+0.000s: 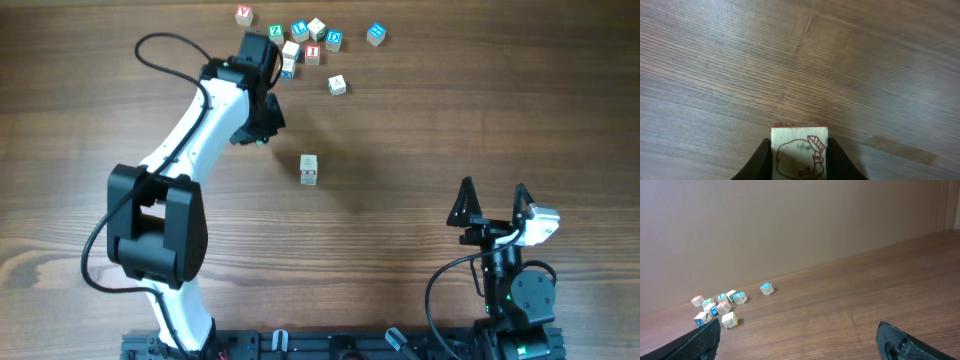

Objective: Form a tower
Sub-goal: 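Carry the red-lettered block over the stack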

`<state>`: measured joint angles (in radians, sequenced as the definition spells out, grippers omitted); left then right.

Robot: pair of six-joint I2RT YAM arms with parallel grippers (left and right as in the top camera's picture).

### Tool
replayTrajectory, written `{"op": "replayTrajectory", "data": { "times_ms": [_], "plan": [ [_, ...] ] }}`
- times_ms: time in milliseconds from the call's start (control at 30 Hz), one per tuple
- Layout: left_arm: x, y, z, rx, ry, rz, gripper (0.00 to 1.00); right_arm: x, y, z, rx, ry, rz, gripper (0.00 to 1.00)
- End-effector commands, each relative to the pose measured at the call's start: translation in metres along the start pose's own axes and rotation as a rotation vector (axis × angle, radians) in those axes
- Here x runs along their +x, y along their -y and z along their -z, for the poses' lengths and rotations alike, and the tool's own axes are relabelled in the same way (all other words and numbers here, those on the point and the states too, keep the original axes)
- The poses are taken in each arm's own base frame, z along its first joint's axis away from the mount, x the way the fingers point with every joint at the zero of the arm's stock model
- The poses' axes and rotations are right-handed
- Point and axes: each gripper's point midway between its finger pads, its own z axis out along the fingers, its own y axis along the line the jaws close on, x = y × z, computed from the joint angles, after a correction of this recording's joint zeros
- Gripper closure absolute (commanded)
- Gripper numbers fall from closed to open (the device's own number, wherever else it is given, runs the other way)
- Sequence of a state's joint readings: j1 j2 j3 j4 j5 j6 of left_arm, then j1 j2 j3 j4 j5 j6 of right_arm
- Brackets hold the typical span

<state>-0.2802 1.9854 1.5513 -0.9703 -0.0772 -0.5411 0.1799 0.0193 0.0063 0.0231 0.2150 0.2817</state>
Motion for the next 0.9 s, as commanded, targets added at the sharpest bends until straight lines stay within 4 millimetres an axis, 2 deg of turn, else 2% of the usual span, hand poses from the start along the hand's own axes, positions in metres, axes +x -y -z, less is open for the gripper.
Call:
{"op": "replayTrajectory", "data": {
  "times_ms": [0, 167, 200, 267, 400, 467, 533, 733, 800, 867],
  "plan": [
    [0.017, -0.01, -0.026, -0.022, -0.027, 0.027, 0.87, -0.003, 0.003, 0.0, 0.015, 0.013, 0.015, 0.0],
    [0.026, -0.015, -0.043, -0.021, -0.025, 0.028, 0.81, -0.003, 0.003, 0.0, 0.015, 0.013, 0.015, 0.0],
    [0.026, -0.015, -0.043, -0.022, -0.026, 0.027, 0.77, -0.003, 0.003, 0.0, 0.015, 0.013, 0.015, 0.0],
    [0.026, -0.015, -0.043, -0.022, -0.027, 0.027, 0.61, -0.003, 0.003, 0.0, 0.015, 0.013, 0.015, 0.0],
    [0.026, -0.015, -0.043, -0.021, -0.026, 0.027, 0.6, -0.003, 0.003, 0.0, 0.015, 0.013, 0.015, 0.0],
    [0.026, -0.015, -0.043, -0.021, -0.026, 0.027, 0.55, -0.003, 0.003, 0.0, 0.015, 0.013, 0.015, 0.0],
    [0.026, -0.015, -0.043, -0.022, -0.026, 0.028, 0.56, -0.003, 0.003, 0.0, 0.015, 0.013, 0.015, 0.0],
    [0.025, -0.014, -0.042, -0.015, -0.023, 0.028, 0.7, -0.003, 0.003, 0.0, 0.015, 0.013, 0.015, 0.0],
    [0.015, -0.01, -0.034, 0.003, 0.003, 0.023, 0.71, -0.003, 0.003, 0.0, 0.015, 0.013, 0.015, 0.0],
    [-0.003, -0.002, -0.014, 0.041, 0.061, -0.008, 0.74, -0.003, 0.003, 0.0, 0.015, 0.013, 0.015, 0.01]
  ]
}}
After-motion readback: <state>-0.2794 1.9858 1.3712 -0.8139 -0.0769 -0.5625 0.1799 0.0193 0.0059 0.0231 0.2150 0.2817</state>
